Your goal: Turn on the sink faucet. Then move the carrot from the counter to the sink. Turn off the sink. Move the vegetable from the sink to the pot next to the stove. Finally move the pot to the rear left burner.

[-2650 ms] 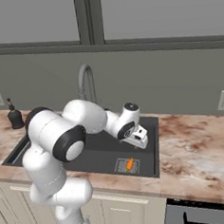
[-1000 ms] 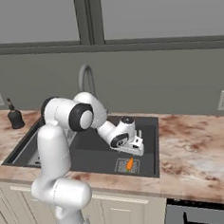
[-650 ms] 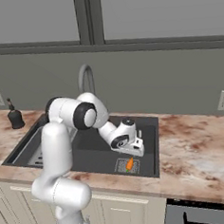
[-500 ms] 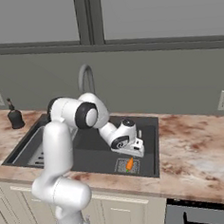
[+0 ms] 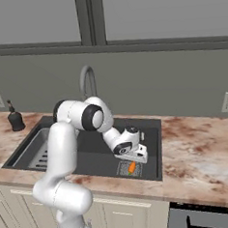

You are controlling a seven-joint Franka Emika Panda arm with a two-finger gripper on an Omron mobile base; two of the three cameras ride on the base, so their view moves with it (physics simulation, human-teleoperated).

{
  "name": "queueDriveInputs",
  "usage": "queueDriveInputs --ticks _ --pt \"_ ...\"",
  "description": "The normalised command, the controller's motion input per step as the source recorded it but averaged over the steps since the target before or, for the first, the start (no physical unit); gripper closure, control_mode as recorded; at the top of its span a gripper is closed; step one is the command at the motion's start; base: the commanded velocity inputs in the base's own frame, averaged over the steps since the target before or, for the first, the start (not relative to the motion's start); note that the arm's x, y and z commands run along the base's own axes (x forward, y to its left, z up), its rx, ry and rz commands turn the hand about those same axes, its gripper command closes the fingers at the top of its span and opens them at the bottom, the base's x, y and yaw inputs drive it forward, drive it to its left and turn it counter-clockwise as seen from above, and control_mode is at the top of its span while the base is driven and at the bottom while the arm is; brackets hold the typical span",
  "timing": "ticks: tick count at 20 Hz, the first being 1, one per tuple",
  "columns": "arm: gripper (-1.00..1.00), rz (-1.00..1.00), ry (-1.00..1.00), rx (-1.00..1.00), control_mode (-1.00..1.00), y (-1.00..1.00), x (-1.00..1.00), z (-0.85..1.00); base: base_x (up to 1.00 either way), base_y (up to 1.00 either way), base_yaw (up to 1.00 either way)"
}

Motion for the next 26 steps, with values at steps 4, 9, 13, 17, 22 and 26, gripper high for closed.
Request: queueDriveInputs --ticks 4,9,13,17,22,26 --pt "-1.00 0.00 0.00 0.00 -1.00 0.00 0.00 -0.19 0.00 0.00 0.00" --pt "-1.00 0.00 0.00 0.00 -1.00 0.00 0.00 -0.20 0.00 0.00 0.00" --pt "-1.00 0.00 0.00 0.00 -1.00 0.00 0.00 -0.24 0.00 0.00 0.00" --pt "-1.00 0.00 0.00 0.00 -1.00 0.00 0.04 -0.26 0.00 0.00 0.00" --pt "-1.00 0.00 0.00 0.00 -1.00 0.00 0.09 -0.23 0.00 0.00 0.00" --pt "-1.00 0.00 0.00 0.00 -1.00 0.00 0.12 -0.23 0.00 0.00 0.00"
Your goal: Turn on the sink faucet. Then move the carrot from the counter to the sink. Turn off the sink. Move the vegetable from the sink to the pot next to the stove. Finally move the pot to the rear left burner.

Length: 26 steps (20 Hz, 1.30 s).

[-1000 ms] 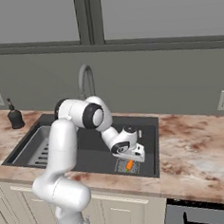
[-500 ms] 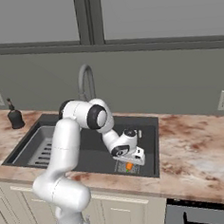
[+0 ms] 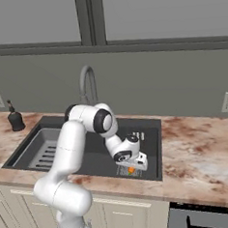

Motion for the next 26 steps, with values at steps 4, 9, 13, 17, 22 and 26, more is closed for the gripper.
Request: queueDriveInputs --ticks 4,9,13,17,22,26 --pt "-1.00 0.00 0.00 0.00 -1.00 0.00 0.14 -0.26 0.00 0.00 0.00" --pt "1.00 0.00 0.00 0.00 -1.00 0.00 0.16 -0.31 0.00 0.00 0.00" --pt "1.00 0.00 0.02 0.00 -1.00 0.00 0.07 -0.17 0.00 0.00 0.00" --pt "1.00 0.00 0.00 0.00 -1.00 0.00 0.01 -0.02 0.00 0.00 0.00" --pt "1.00 0.00 0.00 0.00 -1.00 -0.01 0.00 0.24 0.00 0.00 0.00" --pt "1.00 -0.02 0.00 0.00 -1.00 -0.18 -0.02 0.66 0.00 0.00 0.00"
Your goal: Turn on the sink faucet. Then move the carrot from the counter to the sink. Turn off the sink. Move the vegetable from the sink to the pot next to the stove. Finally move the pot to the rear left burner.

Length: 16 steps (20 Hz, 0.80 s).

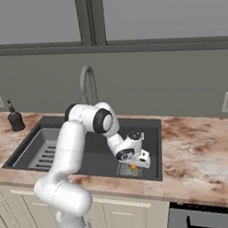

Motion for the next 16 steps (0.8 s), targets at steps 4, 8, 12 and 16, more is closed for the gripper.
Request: queueDriveInputs --ticks 4,8,12,16 --pt "1.00 -0.02 0.00 0.00 -1.00 -0.22 -0.05 0.80 0.00 0.00 0.00" --pt "1.00 -0.02 0.00 0.00 -1.00 -0.15 -0.09 0.92 0.00 0.00 0.00" --pt "1.00 -0.04 0.00 0.00 -1.00 -0.10 -0.20 0.95 0.00 0.00 0.00" --pt "1.00 -0.05 0.00 0.01 -1.00 -0.05 -0.25 0.94 0.00 0.00 0.00"
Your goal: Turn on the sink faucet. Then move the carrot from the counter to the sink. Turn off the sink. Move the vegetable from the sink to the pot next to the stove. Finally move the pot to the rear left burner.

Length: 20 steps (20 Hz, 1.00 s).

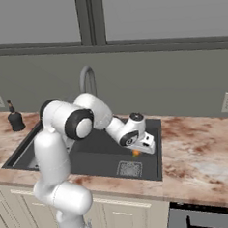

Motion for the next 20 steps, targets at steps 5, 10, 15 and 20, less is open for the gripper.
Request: queueDriveInputs --ticks 5,10,15,20 --pt "1.00 -0.05 0.00 0.00 -1.00 -0.04 -0.25 0.97 0.00 0.00 0.00" --pt "1.00 -0.06 0.00 0.00 -1.00 -0.03 -0.30 0.96 0.00 0.00 0.00" --pt "1.00 -0.06 0.01 0.00 -1.00 -0.04 -0.33 0.92 0.00 0.00 0.00" --pt "1.00 -0.06 0.00 0.00 -1.00 -0.06 -0.41 0.79 0.00 0.00 0.00"
